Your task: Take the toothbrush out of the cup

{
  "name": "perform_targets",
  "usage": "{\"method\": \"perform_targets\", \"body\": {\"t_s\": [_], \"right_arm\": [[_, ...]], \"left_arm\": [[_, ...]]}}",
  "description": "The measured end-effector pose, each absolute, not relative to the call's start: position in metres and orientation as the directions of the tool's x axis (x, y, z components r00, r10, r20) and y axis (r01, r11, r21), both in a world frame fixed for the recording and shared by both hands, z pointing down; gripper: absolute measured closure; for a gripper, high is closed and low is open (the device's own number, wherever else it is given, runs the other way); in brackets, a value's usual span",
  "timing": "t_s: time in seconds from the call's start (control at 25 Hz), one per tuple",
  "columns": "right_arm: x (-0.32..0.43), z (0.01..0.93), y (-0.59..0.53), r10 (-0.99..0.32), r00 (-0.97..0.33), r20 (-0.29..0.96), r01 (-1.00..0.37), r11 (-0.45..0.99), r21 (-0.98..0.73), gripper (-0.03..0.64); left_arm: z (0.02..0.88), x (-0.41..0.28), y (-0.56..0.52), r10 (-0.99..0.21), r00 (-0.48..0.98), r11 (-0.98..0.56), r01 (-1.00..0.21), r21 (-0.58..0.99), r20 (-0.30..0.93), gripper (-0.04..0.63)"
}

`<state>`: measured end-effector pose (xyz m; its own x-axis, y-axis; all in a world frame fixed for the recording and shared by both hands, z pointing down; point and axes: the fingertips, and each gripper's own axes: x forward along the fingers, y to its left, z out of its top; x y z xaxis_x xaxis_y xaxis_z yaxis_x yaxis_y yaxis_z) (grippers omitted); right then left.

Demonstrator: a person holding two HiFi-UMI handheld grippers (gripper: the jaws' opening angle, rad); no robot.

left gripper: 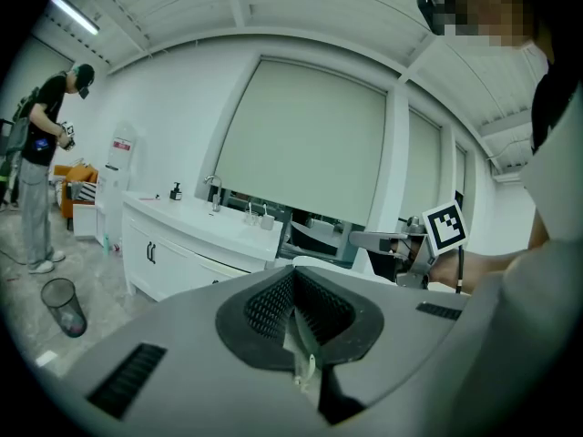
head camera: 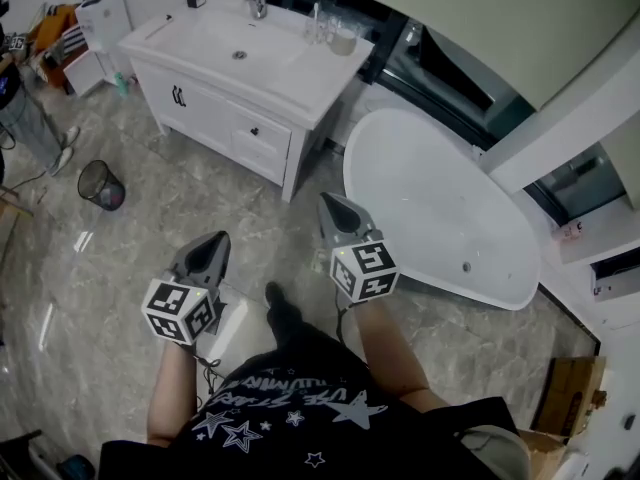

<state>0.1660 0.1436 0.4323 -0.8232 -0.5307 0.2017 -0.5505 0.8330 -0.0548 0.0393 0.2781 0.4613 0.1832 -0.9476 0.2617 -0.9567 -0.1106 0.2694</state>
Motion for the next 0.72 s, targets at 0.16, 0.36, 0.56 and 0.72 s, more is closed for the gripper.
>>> {"method": "perform_targets", "body": {"t_s": [0.16,0.36,0.56,0.72], "right_arm": [[0.146,0.430,0.089,-0.524,-0.826,0.207,-0.546,0.835,-0.065,0.617],[0.130,0.427,0.031,-0.524,-0.829,0.193,-0.546,0.835,-0.076,0.617],[0.121,0.431,-0.008,-0.515,-0.837,0.184,-0.538,0.837,-0.104,0.617],[0.117,0.430,-0.032,-0.506,-0.847,0.164,-0.529,0.834,-0.159,0.617]], "left_arm": [[0.458,0.019,0.226,-0.949,0.168,-0.093,-0.958,0.272,0.267,0.588],[0.456,0.003,0.175,-0.950,0.156,-0.081,-0.960,0.269,0.272,0.588],[0.454,-0.006,0.138,-0.949,0.142,-0.070,-0.965,0.251,0.281,0.588],[0.446,-0.010,0.117,-0.953,0.130,-0.064,-0.970,0.236,0.272,0.588]]}}
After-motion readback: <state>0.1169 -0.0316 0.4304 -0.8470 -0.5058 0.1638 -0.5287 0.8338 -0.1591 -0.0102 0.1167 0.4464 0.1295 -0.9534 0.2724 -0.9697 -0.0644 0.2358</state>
